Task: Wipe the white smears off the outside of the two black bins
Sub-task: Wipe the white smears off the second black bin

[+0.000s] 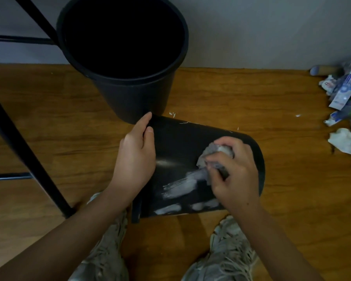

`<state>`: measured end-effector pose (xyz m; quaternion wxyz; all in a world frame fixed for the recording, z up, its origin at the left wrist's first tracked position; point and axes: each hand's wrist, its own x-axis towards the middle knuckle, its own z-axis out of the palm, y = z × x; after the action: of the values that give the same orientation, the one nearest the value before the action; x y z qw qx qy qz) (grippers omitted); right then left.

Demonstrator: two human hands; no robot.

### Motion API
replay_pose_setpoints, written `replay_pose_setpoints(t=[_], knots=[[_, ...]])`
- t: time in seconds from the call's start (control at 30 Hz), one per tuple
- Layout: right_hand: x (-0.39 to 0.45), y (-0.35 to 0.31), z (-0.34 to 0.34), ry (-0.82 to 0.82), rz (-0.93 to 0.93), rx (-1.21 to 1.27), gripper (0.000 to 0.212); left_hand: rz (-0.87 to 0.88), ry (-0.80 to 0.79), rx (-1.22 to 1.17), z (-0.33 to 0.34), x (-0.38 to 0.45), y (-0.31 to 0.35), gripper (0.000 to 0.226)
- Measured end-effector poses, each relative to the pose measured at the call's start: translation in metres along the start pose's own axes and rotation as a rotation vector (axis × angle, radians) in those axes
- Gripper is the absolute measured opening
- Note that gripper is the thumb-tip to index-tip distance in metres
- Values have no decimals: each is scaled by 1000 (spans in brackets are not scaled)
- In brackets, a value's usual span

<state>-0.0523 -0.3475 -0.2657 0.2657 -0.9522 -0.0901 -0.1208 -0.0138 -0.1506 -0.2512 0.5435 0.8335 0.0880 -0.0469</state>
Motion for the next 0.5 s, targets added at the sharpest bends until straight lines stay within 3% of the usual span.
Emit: replay_pose_setpoints(t=[0.13, 0.33, 0.5], knots=[[8, -16, 7, -57, -31, -11, 8, 1, 1, -31, 1, -3, 2, 41], [30, -60, 25, -175, -245, 54, 20, 25, 8, -69, 2, -8, 4, 40], [19, -23, 11, -83, -76, 61, 14, 9, 26, -53, 3, 3, 3, 40]])
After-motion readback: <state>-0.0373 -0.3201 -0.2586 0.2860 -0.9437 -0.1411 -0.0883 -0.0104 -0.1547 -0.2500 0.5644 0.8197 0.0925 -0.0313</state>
